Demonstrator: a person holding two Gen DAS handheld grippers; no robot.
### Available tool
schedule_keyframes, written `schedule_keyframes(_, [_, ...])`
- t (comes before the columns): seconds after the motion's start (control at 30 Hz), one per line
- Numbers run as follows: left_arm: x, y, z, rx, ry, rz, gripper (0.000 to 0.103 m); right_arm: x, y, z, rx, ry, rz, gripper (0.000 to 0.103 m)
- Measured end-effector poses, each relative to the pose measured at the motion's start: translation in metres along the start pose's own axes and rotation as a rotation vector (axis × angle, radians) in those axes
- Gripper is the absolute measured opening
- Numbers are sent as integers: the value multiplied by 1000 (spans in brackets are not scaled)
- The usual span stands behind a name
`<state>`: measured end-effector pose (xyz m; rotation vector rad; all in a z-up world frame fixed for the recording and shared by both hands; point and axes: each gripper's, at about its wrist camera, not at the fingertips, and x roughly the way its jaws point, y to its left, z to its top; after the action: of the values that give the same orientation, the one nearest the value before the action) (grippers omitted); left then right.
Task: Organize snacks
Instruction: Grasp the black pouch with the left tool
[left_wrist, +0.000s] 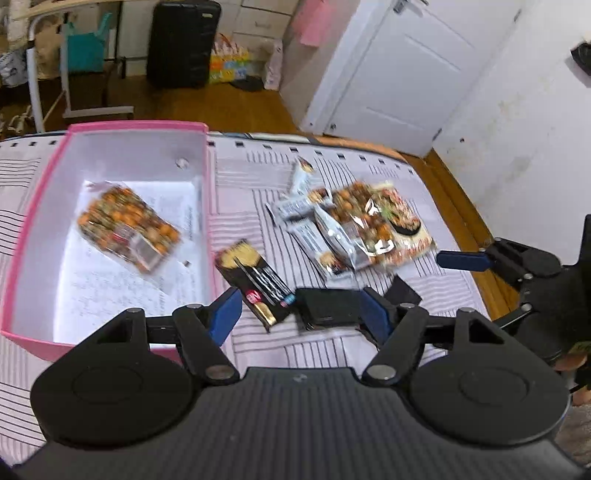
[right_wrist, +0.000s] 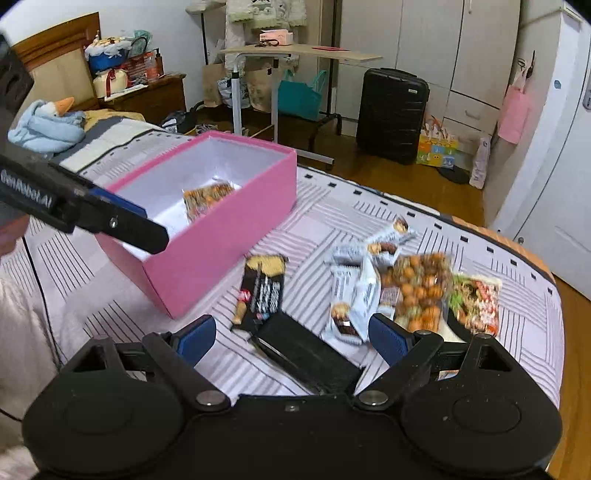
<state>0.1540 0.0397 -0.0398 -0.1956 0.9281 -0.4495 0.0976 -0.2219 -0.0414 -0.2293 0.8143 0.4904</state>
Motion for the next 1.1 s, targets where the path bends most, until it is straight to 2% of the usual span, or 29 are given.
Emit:
schedule_keyframes(0.1, [13,-12,-8,17,1,-5,67,12,6,-20,-81,-16,-32,92])
schedule_keyframes(0.17, [27,-17,-14,12,16,-11,61,23,4,-31,-96,1,-47,92])
schedule_keyframes(0.23, [41,-22,-19,9,24,-18,58,39,-2,-41,-59,35,-39,92])
schedule_keyframes(0.37, [67,-28,-25,-23,18,17,57,64,-19,-55,51,76,-14,92])
schedule_keyframes(0.43, [79,-30,-26,-64,42,50,57,74,-29,-59,106,79,-4,92])
schedule_keyframes(0.53, [96,-37,-24,-72,47,36,57,85,-41,-65,165,60,7,92])
schedule_keyframes(0.7, [131,-43,-25,-56,47,120,54,103,-54,-70,218,68,64,92])
schedule_keyframes(0.8, [150,-39,-30,-65,33,224,54,111,-58,-75,252,70,101,91])
schedule_keyframes(0.87, [157,-32,-34,-75,60,216,54,113,-53,-79,264,70,86,91])
schedule_keyframes(0.97, [153,-29,-36,-72,54,187,52,114,-39,-81,214,64,34,90])
schedule_keyframes(1.03, [153,-28,-37,-80,62,144,46,114,-38,-79,231,53,17,83])
schedule_keyframes(1.1, [153,-29,-37,-90,80,91,43,114,-36,-76,248,47,-1,81])
